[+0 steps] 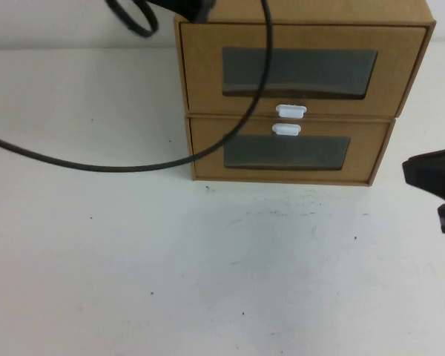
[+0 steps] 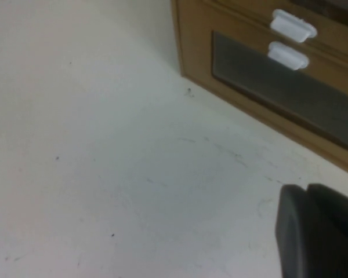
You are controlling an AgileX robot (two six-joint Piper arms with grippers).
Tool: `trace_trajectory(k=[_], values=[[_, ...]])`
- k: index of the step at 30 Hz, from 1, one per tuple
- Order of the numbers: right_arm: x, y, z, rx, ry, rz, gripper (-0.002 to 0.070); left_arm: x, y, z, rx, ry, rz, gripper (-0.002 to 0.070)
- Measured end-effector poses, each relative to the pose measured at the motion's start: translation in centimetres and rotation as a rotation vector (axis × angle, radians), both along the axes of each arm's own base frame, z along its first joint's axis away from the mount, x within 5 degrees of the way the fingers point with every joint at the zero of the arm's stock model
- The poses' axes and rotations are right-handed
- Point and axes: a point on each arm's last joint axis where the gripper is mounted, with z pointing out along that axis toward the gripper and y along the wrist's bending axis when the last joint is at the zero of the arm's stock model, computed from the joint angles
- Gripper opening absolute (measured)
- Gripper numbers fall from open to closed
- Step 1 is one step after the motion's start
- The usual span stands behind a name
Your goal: Open the shoe box
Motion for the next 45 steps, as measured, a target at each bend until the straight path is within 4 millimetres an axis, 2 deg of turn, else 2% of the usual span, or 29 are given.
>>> trace_trajectory(k=[5,9,13,18,26,29,38,45], values=[[1.0,1.1,-1.1,0.005,0.042,0.062,-0.0019,1.3,-3.5,-1.6,0.009,-0.055,-0.063,-0.0007],[1.4,1.6,-1.4,0.021,0.042,0.104,-0.0019,1.6,-5.3,-1.4,-0.101,-0.14,-0.057,-0.0007],[1.3,1.9,-1.3,0.042,0.044,0.14,-0.0019,2.1,-5.8,-1.0,-0.159,-0.164,-0.047,-0.0007],[1.2,2.0,-1.4,0.038,0.049,0.158,-0.0019,4.4,-5.4,-1.2,-0.19,-0.024,-0.051,-0.0007],[1.2,2.0,-1.4,0.039,0.05,0.162,-0.0019,7.5,-5.0,-0.5,-0.202,0.041,-0.105,-0.0007],[1.2,2.0,-1.4,0.041,0.051,0.162,-0.0019,8.2,-5.6,-1.2,-0.194,0.046,-0.128,-0.0007],[1.6,2.4,-1.9,0.026,0.064,0.181,-0.0019,10.8,-7.1,-6.0,-0.156,0.133,-0.138,-0.0007],[2.6,3.5,-3.5,-0.03,0.08,0.243,-0.0019,11.4,-7.6,-6.9,-0.179,0.151,-0.135,-0.0007]])
